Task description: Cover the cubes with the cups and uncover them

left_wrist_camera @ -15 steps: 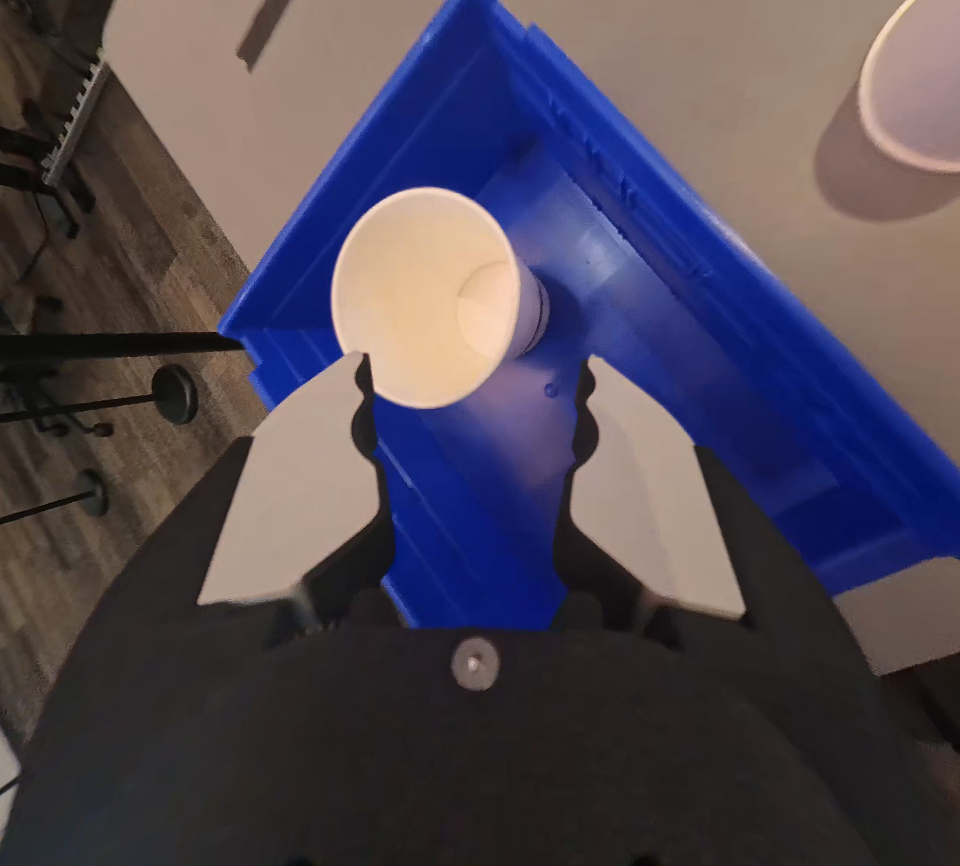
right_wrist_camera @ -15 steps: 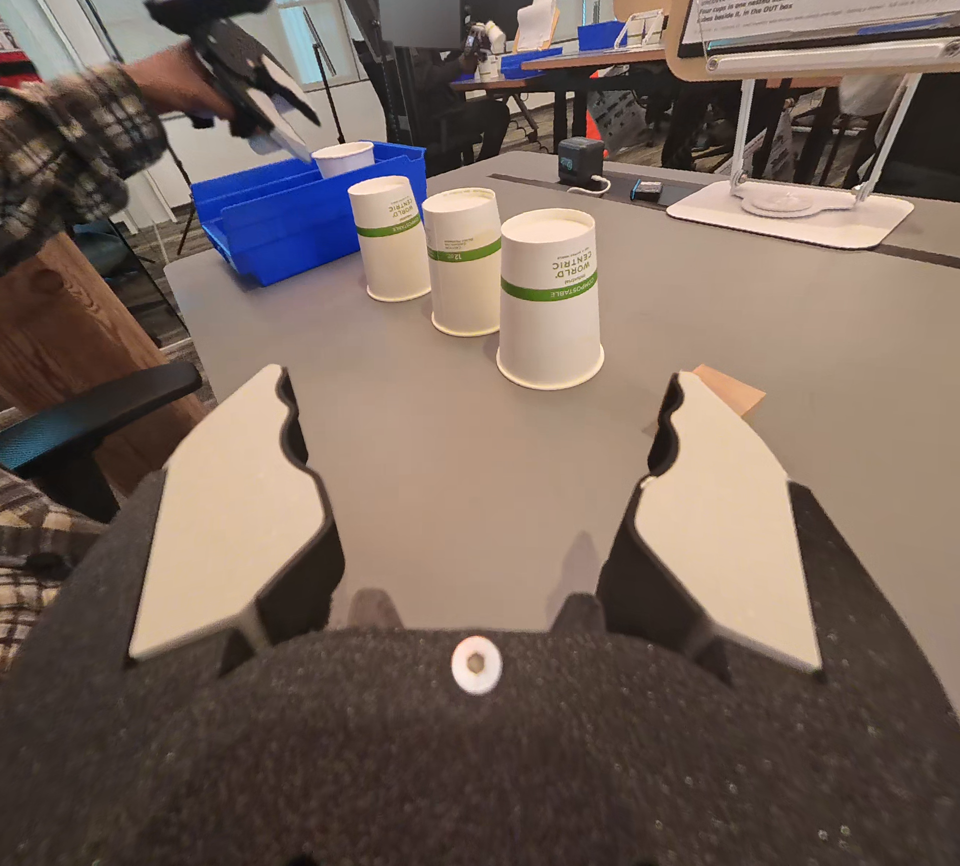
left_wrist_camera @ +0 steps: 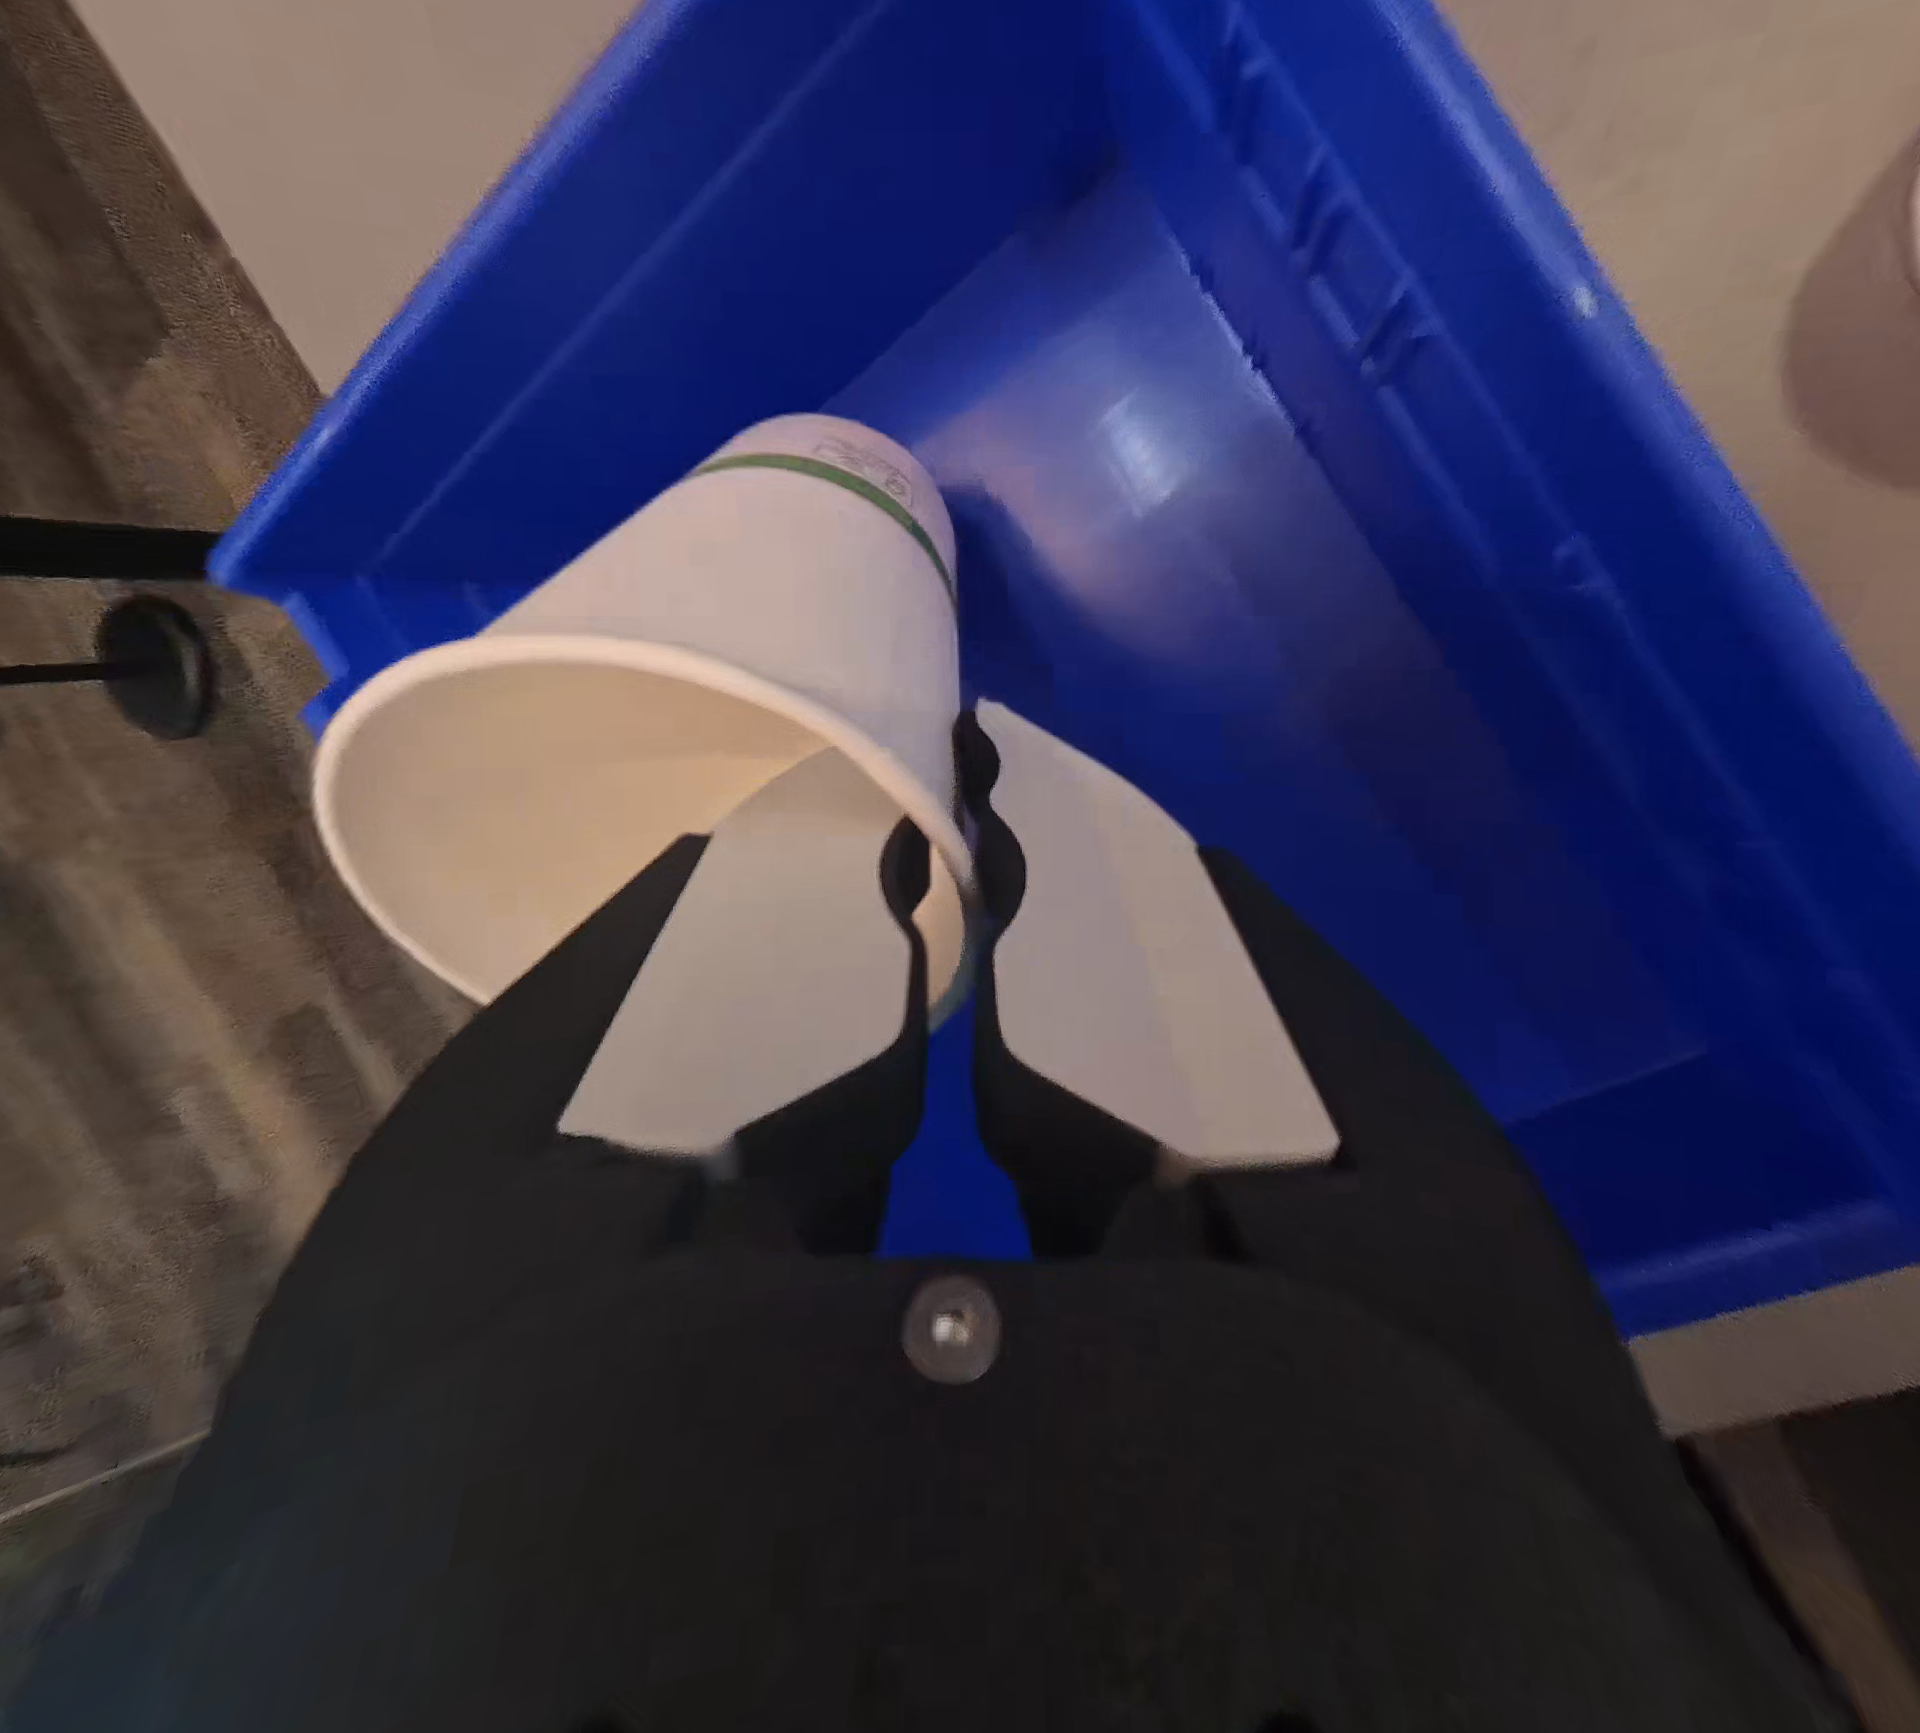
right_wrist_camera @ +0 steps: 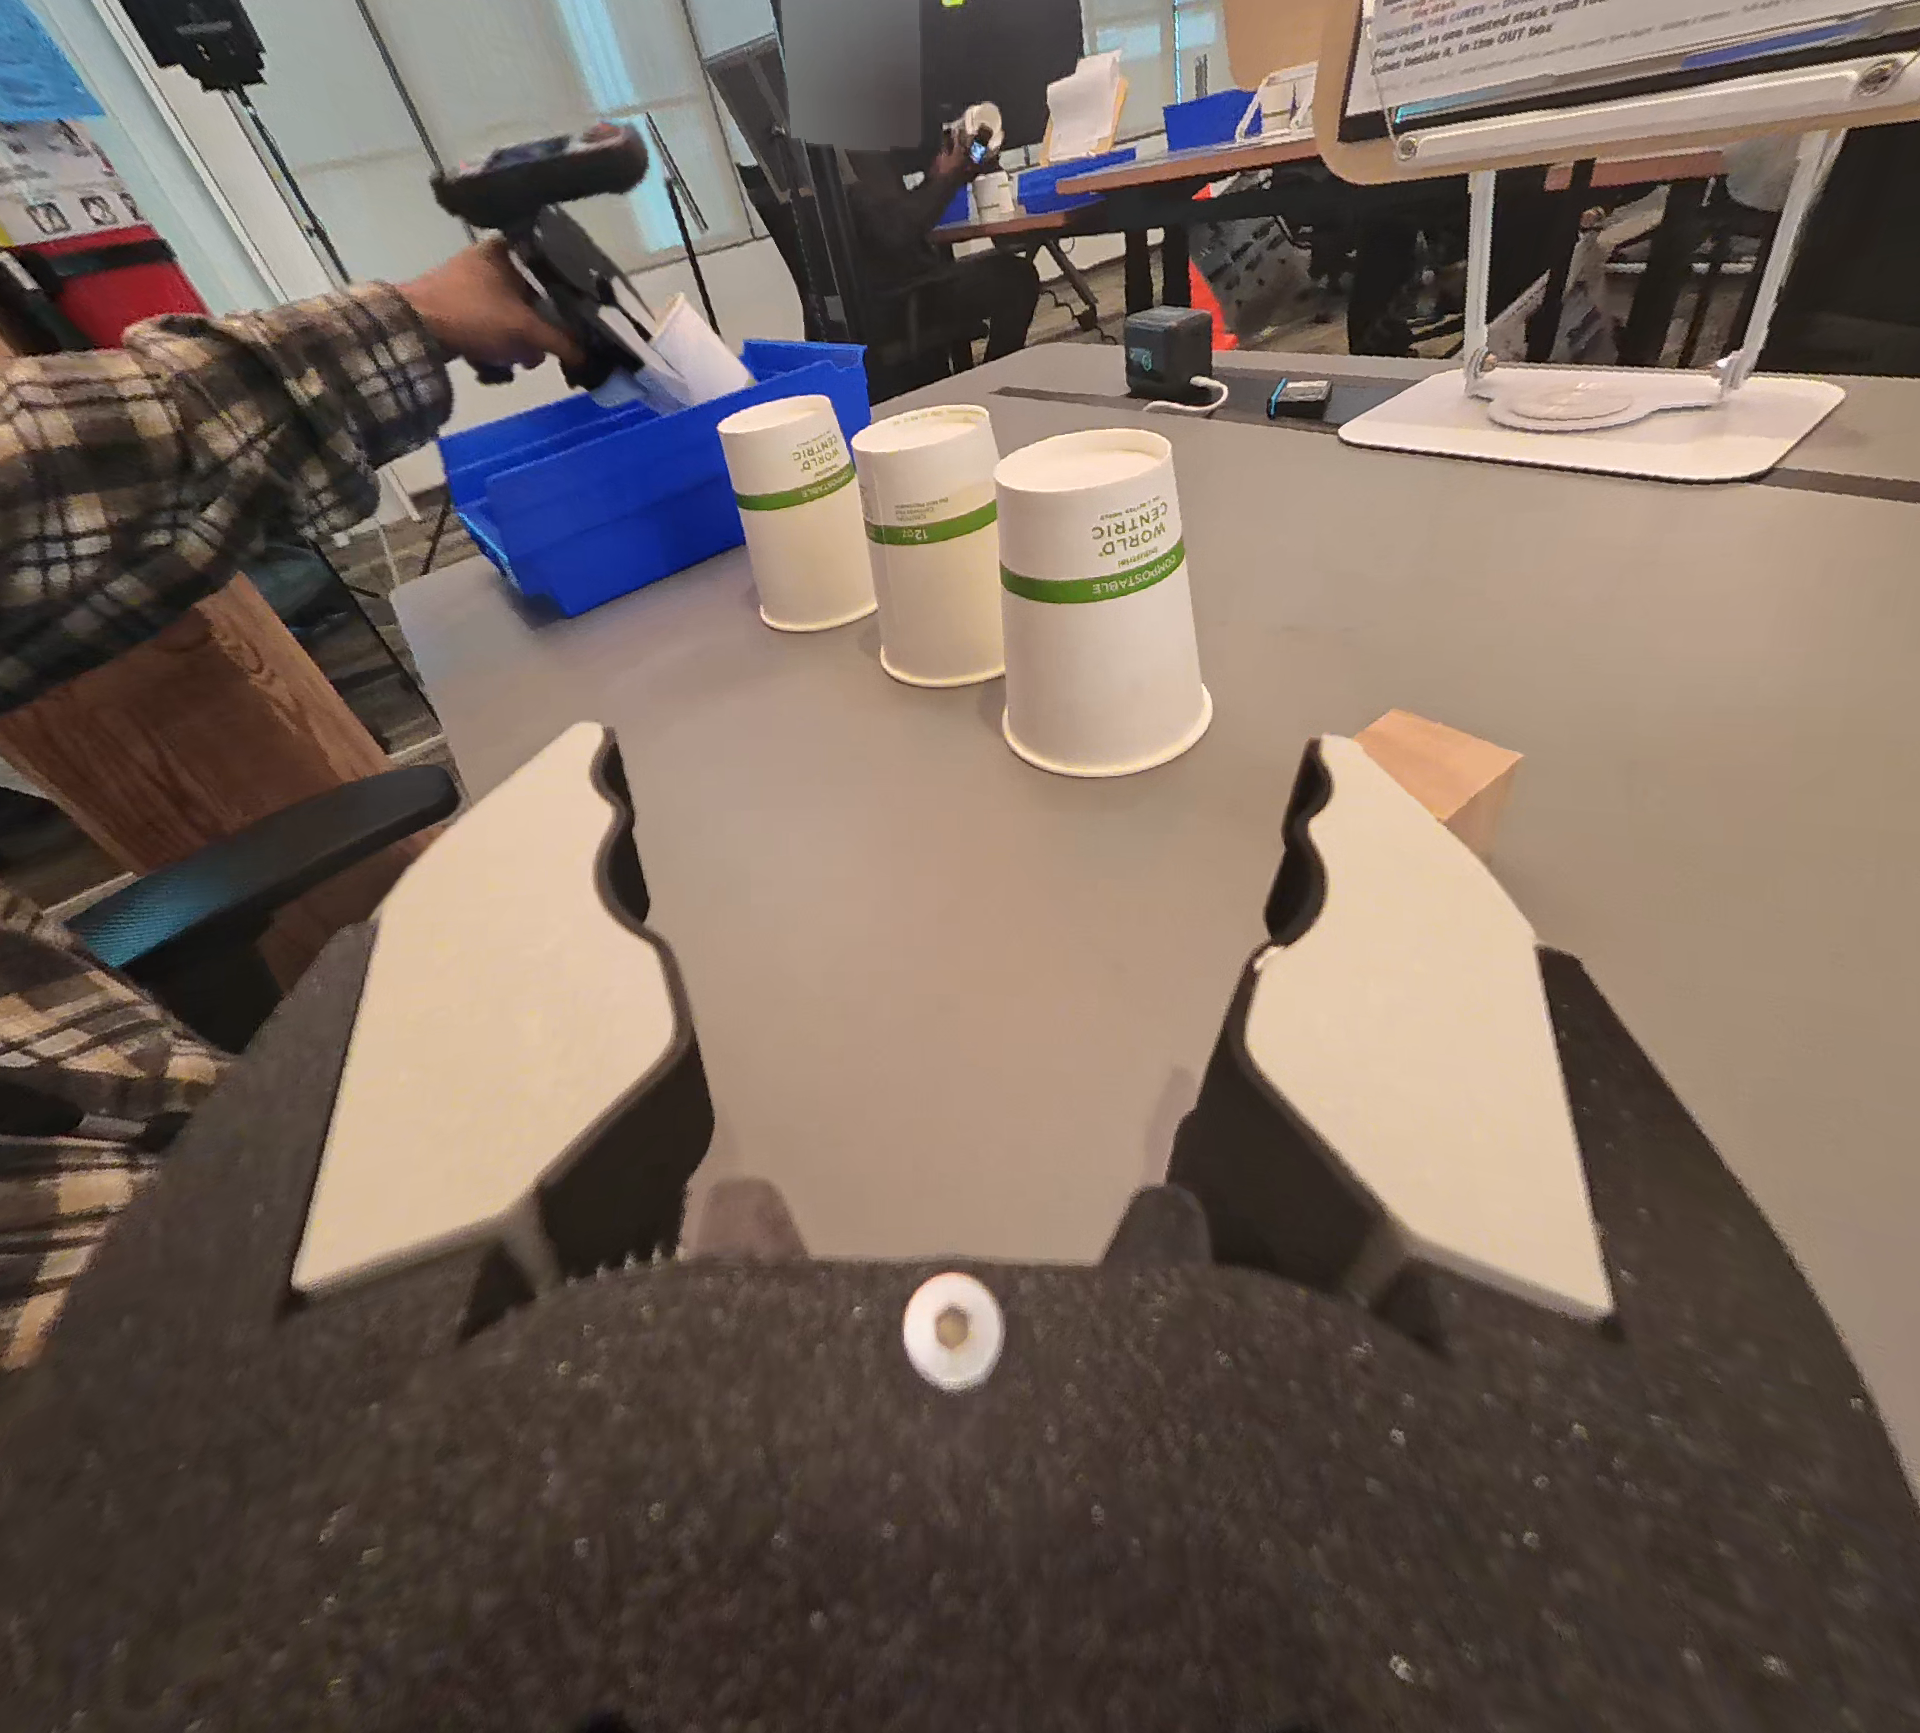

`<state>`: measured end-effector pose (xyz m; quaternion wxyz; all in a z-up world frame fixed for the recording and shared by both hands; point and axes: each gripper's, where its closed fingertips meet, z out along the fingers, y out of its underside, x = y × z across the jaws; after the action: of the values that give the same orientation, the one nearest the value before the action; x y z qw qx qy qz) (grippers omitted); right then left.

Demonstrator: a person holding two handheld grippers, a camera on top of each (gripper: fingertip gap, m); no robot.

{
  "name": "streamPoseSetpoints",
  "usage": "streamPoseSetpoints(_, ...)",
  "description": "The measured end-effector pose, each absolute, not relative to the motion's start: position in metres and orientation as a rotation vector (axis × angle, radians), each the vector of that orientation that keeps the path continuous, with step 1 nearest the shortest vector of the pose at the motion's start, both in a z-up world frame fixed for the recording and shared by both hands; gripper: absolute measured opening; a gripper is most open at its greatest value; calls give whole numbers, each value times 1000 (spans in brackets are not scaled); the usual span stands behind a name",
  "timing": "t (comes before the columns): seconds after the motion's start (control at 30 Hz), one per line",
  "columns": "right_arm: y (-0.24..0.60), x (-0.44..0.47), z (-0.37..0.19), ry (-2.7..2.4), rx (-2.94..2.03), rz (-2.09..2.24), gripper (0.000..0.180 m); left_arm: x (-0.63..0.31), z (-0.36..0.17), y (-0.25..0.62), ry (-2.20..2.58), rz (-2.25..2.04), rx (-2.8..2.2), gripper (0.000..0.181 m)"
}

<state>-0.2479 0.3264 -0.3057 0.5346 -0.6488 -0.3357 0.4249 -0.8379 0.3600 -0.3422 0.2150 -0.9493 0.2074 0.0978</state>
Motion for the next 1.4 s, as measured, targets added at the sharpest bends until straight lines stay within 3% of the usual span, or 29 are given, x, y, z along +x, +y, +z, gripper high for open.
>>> streamPoseSetpoints(0.03,325,-248,-306,-797,-1542,1020,117,-837,-334,360,521,237,-2593,1)
streamPoseSetpoints(0.23,321,-253,-303,-769,-1515,1079,116,-779,-246,360,371,-56,-2180,1)
streamPoseSetpoints(0.4,324,-272,-275,-725,-1417,1161,118,-653,-168,345,381,-479,-1756,1)
streamPoseSetpoints(0.53,331,-293,-235,-657,-1272,1226,119,-539,-141,320,450,-902,-1473,1)
streamPoseSetpoints(0.77,340,-340,-201,-519,-1151,1520,127,-417,-153,294,489,-1401,-1164,1)
streamPoseSetpoints(1.1,344,-364,-185,-511,-1119,1699,127,-366,-188,293,505,-1607,-1137,1)
streamPoseSetpoints(1.13,344,-365,-185,-535,-1121,1695,123,-360,-192,291,525,-1618,-1153,1)
streamPoseSetpoints(1.2,335,-363,-182,-639,-1093,1685,91,-349,-203,290,570,-1611,-1216,0)
streamPoseSetpoints(1.23,337,-361,-182,-655,-1117,1657,89,-345,-207,289,597,-1605,-1250,1)
streamPoseSetpoints(1.4,354,-334,-170,-747,-1169,1449,89,-348,-225,303,612,-1428,-1458,48)
